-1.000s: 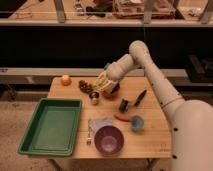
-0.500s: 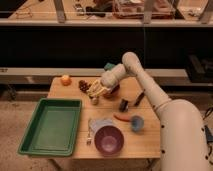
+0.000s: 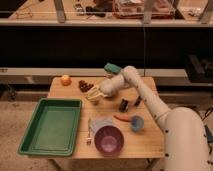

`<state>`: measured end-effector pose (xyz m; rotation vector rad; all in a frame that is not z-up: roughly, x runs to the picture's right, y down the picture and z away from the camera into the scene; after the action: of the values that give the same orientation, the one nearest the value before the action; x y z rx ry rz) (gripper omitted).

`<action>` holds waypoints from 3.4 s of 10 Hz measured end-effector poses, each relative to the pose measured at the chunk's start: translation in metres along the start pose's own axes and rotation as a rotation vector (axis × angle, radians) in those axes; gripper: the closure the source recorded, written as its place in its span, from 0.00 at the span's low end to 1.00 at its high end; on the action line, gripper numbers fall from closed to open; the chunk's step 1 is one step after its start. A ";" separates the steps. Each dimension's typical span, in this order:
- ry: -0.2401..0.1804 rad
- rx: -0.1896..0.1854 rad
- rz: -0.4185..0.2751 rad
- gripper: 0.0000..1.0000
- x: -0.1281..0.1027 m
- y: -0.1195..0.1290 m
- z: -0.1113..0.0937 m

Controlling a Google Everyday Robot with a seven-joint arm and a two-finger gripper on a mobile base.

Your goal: Place banana in metal cup

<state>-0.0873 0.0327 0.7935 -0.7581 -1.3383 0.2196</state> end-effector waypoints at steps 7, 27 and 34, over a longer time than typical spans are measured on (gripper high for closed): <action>-0.020 0.065 -0.018 1.00 -0.019 -0.026 -0.001; 0.080 0.097 0.106 0.85 0.036 -0.054 -0.008; 0.094 0.114 0.111 0.21 0.035 -0.061 -0.007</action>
<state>-0.0891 0.0039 0.8584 -0.7379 -1.1864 0.3415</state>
